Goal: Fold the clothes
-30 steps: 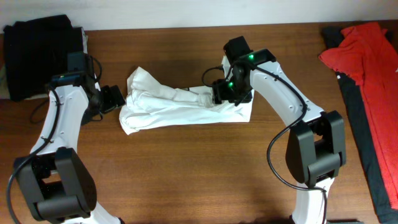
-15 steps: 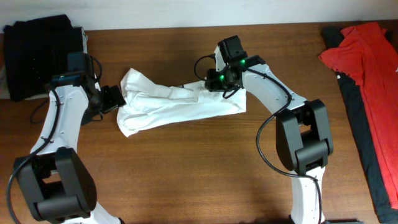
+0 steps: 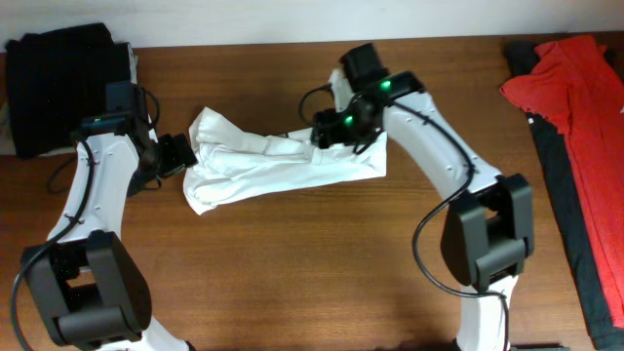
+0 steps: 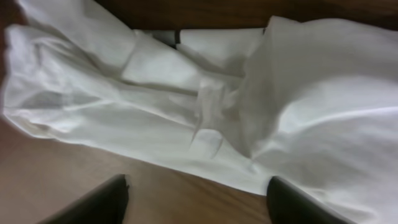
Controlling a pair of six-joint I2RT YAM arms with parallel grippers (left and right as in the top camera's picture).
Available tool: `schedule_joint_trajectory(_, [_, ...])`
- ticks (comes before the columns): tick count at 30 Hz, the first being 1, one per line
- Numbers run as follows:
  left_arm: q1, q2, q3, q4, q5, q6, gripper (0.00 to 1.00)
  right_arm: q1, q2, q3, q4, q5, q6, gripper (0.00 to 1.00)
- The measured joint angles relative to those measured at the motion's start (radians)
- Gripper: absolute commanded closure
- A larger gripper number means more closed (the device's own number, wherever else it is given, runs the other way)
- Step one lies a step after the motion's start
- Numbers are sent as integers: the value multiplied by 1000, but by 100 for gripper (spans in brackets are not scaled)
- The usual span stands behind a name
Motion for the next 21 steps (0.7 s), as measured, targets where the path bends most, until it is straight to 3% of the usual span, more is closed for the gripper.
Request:
schedule_joint_trajectory(4, [0, 0, 0, -5, 4, 0, 1, 56, 122, 0, 37, 130, 118, 68])
schedule_joint_trajectory(6, [0, 0, 0, -7, 4, 0, 1, 55, 182, 0, 59, 130, 138, 85])
schedule_joint_trajectory(9, [0, 0, 0, -6, 4, 0, 1, 50, 207, 3, 97, 77, 137, 95])
schedule_joint_trajectory(17, [0, 0, 0, -7, 4, 0, 1, 61, 112, 61, -104, 29, 127, 95])
schedule_joint_trajectory(18, [0, 0, 0, -6, 4, 0, 1, 61, 84, 68, -119, 28, 127, 84])
schedule_joint_trajectory(20, [0, 0, 0, -6, 4, 0, 1, 67, 55, 76, -119, 19, 124, 31])
schedule_joint_trajectory(21, [0, 0, 0, -6, 4, 0, 1, 78, 54, 76, -114, 16, 128, 21])
